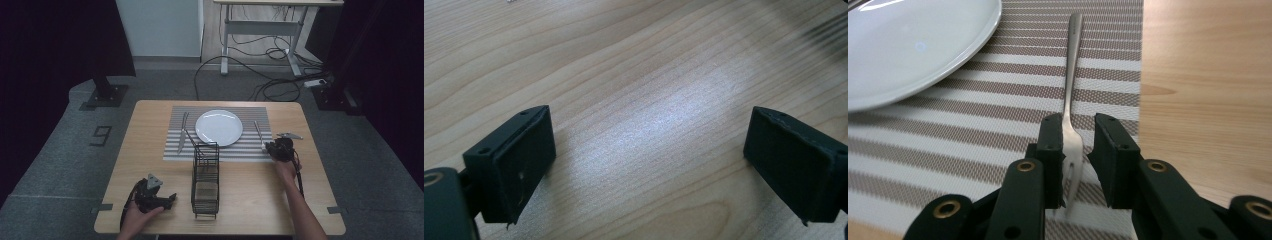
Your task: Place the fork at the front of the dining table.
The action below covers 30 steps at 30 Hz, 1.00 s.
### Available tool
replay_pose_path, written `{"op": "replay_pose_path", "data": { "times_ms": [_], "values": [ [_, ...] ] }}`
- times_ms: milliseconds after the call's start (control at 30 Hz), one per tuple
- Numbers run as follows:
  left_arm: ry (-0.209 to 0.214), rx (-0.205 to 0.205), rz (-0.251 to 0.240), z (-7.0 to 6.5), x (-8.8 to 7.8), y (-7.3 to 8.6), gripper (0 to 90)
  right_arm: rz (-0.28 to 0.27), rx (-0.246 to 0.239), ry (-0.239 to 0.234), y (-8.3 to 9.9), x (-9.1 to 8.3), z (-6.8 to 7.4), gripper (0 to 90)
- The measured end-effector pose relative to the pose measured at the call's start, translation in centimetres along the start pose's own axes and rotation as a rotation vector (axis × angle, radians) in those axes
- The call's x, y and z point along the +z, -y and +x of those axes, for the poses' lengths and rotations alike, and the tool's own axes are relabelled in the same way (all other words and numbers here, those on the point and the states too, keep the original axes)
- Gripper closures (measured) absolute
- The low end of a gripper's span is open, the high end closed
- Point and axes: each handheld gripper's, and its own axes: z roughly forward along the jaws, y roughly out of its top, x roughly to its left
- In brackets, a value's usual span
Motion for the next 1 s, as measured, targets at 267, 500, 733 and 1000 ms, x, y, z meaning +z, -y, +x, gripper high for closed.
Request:
{"op": "replay_pose_path", "data": {
  "times_ms": [267, 500, 733, 1000],
  "values": [
    [0.0, 0.0, 0.0, -0.1, 0.0, 0.0, 6.2, 0.015, -0.066, -0.029, 1.7, -3.3, -0.5, 69.9],
    [-0.001, 0.0, 0.001, -0.1, 0.1, -0.1, 6.2, 0.042, -0.092, -0.027, 2.5, -1.9, 0.4, 71.6],
    [-0.001, -0.001, 0.0, -0.1, 0.1, -0.1, 6.2, 0.022, -0.073, -0.013, 1.3, 0.2, 1.4, 75.8],
    [-0.001, 0.0, 0.0, -0.1, 0.1, -0.1, 6.1, -0.002, -0.032, -0.05, 0.8, 1.5, 1.9, 73.7]
  ]
}}
